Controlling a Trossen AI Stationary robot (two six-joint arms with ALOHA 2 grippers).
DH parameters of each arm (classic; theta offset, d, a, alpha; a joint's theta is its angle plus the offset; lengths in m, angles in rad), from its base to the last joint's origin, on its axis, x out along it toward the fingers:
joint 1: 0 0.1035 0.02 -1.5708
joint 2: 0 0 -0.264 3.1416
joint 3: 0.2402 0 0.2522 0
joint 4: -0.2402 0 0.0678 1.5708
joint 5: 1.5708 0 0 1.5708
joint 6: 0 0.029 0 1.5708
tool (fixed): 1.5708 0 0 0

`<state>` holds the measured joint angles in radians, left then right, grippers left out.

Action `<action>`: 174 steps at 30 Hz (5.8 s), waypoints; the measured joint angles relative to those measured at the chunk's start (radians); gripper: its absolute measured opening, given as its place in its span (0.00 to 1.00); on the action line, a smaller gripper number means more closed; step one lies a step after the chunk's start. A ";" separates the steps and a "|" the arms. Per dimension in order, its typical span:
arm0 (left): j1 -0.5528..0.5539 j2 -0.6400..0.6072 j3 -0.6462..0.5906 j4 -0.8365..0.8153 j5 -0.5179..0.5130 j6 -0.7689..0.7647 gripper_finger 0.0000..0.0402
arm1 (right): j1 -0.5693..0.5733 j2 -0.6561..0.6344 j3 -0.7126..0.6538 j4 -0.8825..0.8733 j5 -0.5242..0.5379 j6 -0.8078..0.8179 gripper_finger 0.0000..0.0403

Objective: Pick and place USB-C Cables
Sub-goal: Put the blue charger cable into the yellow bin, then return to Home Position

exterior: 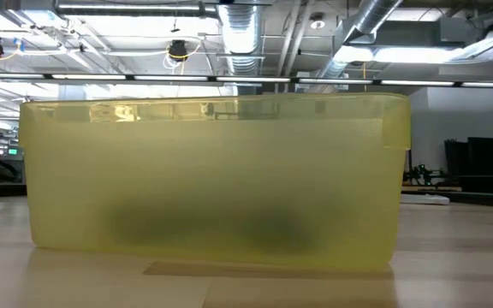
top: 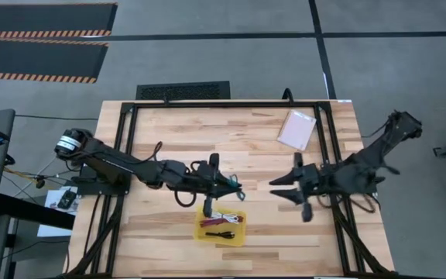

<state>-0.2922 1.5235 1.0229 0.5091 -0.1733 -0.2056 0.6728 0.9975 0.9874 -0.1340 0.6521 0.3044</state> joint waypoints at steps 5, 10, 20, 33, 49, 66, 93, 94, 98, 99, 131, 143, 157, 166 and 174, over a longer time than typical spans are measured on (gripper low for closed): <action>-0.042 -0.027 0.000 -0.246 0.001 -0.110 0.00 | 0.054 -0.076 0.000 -0.158 0.093 0.084 0.33; -0.096 -0.022 0.000 -0.414 -0.010 -0.228 0.00 | 0.090 -0.103 0.000 -0.267 0.137 0.156 0.31; -0.167 -0.017 0.000 -0.561 -0.116 -0.397 0.00 | 0.093 -0.093 0.000 -0.310 0.139 0.186 0.31; -0.186 0.183 0.149 -0.731 -0.047 -0.377 0.00 | 0.093 -0.093 0.000 -0.345 0.135 0.219 0.31; -0.122 0.408 0.372 -0.975 0.128 -0.254 0.00 | 0.133 -0.093 0.000 -0.364 0.131 0.246 0.31; -0.117 0.472 0.371 -0.960 0.194 -0.240 0.17 | 0.133 -0.092 0.000 -0.364 0.132 0.248 0.31; -0.063 -0.059 0.371 -1.014 0.122 -0.174 0.61 | 0.165 -0.109 0.000 -0.356 0.103 0.109 0.31; -0.073 -0.096 0.369 -1.030 0.076 -0.141 0.61 | 0.165 -0.123 -0.001 -0.332 0.125 0.072 0.31; -0.104 -0.279 0.299 -0.982 -0.101 0.007 0.61 | 0.175 -0.211 0.001 -0.250 0.135 -0.046 0.30; -0.107 -0.336 0.265 -0.964 -0.114 0.026 0.61 | 0.184 -0.230 0.001 -0.248 0.135 -0.063 0.30; -0.133 -1.422 -0.884 -0.506 -0.189 -0.112 0.61 | 0.221 -0.995 -0.566 -0.099 0.274 -0.266 0.30; -0.133 -1.520 -0.979 -0.529 -0.121 -0.189 0.61 | 0.221 -0.994 -0.774 -0.029 0.263 -0.174 0.31; -0.133 -1.520 -0.979 -0.496 0.045 -0.074 0.61 | 0.221 -0.993 -0.979 0.285 0.187 -0.352 0.31; -0.133 -1.515 -0.977 -0.563 0.002 -0.093 0.61 | 0.221 -0.984 -0.979 0.206 0.203 -0.258 0.31; -0.133 -1.511 -0.977 -0.565 0.005 -0.095 0.61 | 0.221 -0.985 -0.980 0.202 0.204 -0.259 0.30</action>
<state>-0.4255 0.0128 0.0456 -0.0559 -0.1688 -0.3006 0.8940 0.0128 0.0074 0.0680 0.8562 0.0452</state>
